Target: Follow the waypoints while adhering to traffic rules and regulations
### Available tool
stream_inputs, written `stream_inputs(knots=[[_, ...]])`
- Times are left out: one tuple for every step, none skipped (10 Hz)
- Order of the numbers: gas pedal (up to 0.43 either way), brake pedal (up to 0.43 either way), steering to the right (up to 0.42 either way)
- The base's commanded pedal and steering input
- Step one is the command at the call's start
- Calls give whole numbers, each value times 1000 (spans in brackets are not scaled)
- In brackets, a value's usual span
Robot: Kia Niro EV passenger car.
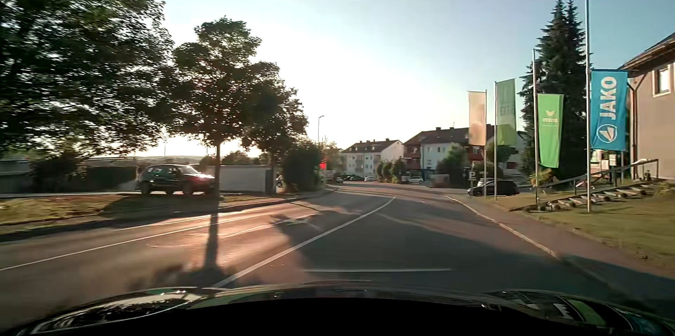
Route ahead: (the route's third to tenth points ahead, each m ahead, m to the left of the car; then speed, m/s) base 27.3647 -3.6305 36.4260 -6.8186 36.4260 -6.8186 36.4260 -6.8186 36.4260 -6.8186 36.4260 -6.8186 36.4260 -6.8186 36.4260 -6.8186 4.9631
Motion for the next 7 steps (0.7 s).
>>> stream_inputs(knots=[[130,0,382],[130,0,329],[130,0,269],[130,0,226],[130,0,167],[130,0,136],[130,0,105]])
